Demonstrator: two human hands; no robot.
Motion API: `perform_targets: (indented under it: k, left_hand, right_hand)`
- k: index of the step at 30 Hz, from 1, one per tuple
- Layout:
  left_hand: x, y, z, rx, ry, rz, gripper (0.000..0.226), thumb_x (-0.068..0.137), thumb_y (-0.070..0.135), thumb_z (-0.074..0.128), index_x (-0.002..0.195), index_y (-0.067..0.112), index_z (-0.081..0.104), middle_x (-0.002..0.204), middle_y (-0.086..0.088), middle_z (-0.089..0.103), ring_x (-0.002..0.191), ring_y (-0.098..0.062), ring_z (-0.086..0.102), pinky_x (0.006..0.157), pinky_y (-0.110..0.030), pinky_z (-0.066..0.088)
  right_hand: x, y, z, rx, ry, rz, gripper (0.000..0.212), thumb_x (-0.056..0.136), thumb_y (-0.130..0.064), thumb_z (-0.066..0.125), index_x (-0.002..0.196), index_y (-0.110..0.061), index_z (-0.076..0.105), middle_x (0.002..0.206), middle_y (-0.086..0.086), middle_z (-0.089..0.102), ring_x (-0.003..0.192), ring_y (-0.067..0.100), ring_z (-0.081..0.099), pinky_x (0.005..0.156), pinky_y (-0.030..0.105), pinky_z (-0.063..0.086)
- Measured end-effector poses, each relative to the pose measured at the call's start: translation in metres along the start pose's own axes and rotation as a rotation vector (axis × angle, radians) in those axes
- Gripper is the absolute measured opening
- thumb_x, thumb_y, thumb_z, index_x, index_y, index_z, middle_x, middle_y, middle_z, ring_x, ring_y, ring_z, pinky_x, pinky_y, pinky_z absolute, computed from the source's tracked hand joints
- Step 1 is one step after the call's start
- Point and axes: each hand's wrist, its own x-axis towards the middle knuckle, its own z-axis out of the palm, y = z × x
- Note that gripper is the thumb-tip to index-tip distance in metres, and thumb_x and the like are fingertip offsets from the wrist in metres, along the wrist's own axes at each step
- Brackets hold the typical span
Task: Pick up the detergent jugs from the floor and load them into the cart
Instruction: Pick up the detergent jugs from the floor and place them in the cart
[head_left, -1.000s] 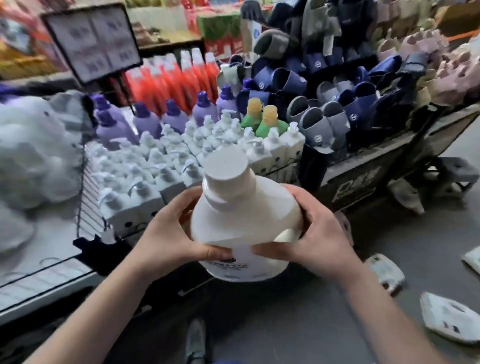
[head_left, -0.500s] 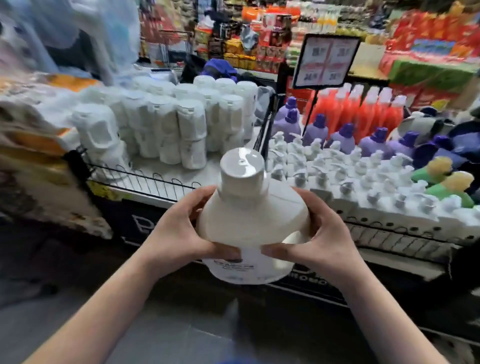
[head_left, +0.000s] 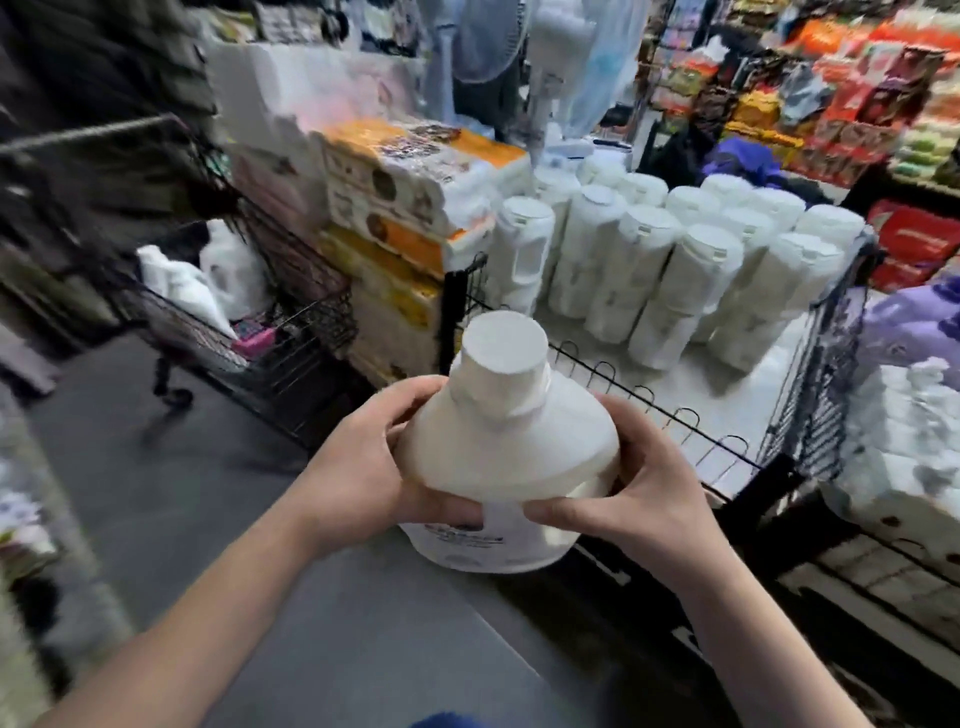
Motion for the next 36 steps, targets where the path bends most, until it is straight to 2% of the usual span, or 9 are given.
perform_targets:
  k: [6,8,11,20,23,27,30,33,36]
  left_hand:
    - [0.000,-0.032,-0.100,0.083,0.197,-0.010,0.097,0.044,0.019,0.109,0.123,0.053,0.064,0.125,0.018,0.071,0.115,0.000,0.067,0.094,-0.029,0.058]
    - [0.004,-0.041,-0.132,0.106,0.255,0.001,0.098,0.045,0.030,0.108,0.130,0.047,0.063,0.132,0.015,0.069,0.123,-0.005,0.065,0.101,-0.030,0.054]
    - [0.011,-0.056,-0.179,0.134,0.358,0.014,0.104,0.045,0.042,0.105,0.139,0.036,0.060,0.139,0.010,0.067,0.133,-0.013,0.060,0.115,-0.044,0.048]
    - [0.079,-0.098,-0.332,0.164,0.497,-0.087,0.101,0.042,0.035,0.104,0.133,0.041,0.061,0.134,0.017,0.069,0.129,0.000,0.060,0.104,-0.012,0.045]
    - [0.104,-0.109,-0.379,0.179,0.529,-0.115,0.100,0.040,0.038,0.104,0.128,0.058,0.061,0.133,0.024,0.067,0.127,0.006,0.059,0.100,-0.007,0.044]
    - [0.132,-0.132,-0.436,0.208,0.578,-0.129,0.108,0.041,0.025,0.109,0.134,0.043,0.056,0.128,0.033,0.065,0.122,0.014,0.058,0.096,-0.003,0.041]
    - [0.147,-0.150,-0.476,0.193,0.624,-0.146,0.106,0.038,0.035,0.106,0.129,0.053,0.055,0.126,0.038,0.063,0.119,0.017,0.057,0.096,-0.001,0.041]
    - [0.164,-0.167,-0.524,0.176,0.611,-0.132,0.098,0.036,0.040,0.103,0.115,0.073,0.055,0.125,0.038,0.064,0.118,0.017,0.058,0.094,-0.001,0.041]
    - [0.183,-0.193,-0.579,0.183,0.557,-0.115,0.097,0.035,0.038,0.105,0.119,0.059,0.061,0.125,0.032,0.066,0.116,0.014,0.060,0.093,-0.004,0.043]
  right_hand:
    - [0.080,-0.015,0.093,0.043,-0.159,-0.085,0.087,0.044,-0.043,0.101,0.123,-0.046,0.067,0.124,-0.012,0.073,0.118,0.009,0.068,0.097,0.029,0.055]
    - [0.111,-0.020,0.122,0.044,-0.221,-0.116,0.086,0.044,-0.047,0.100,0.123,-0.049,0.066,0.124,-0.013,0.073,0.118,0.006,0.067,0.095,0.024,0.054]
    - [0.161,-0.028,0.166,0.053,-0.314,-0.152,0.083,0.044,-0.049,0.098,0.121,-0.049,0.067,0.121,-0.019,0.073,0.114,-0.001,0.067,0.088,0.010,0.050]
    - [0.321,-0.032,0.301,0.131,-0.450,-0.197,0.090,0.043,-0.036,0.105,0.124,-0.041,0.067,0.120,-0.022,0.073,0.115,-0.001,0.065,0.089,0.010,0.049]
    - [0.373,-0.038,0.339,0.140,-0.484,-0.204,0.088,0.046,-0.035,0.102,0.126,-0.036,0.067,0.119,-0.020,0.074,0.114,0.000,0.067,0.087,0.009,0.049]
    - [0.438,-0.047,0.391,0.138,-0.553,-0.225,0.086,0.046,-0.026,0.103,0.124,-0.036,0.068,0.116,-0.020,0.075,0.110,-0.003,0.067,0.086,0.008,0.049]
    - [0.473,-0.052,0.431,0.128,-0.586,-0.208,0.088,0.045,-0.021,0.103,0.125,-0.032,0.068,0.117,-0.015,0.075,0.112,0.001,0.069,0.088,0.013,0.052]
    - [0.503,-0.057,0.472,0.102,-0.561,-0.199,0.088,0.044,-0.029,0.103,0.124,-0.036,0.068,0.118,-0.018,0.074,0.113,0.000,0.068,0.088,0.013,0.052]
    - [0.526,-0.059,0.515,0.079,-0.506,-0.168,0.087,0.044,-0.029,0.102,0.124,-0.038,0.068,0.118,-0.019,0.074,0.112,0.000,0.068,0.087,0.014,0.053]
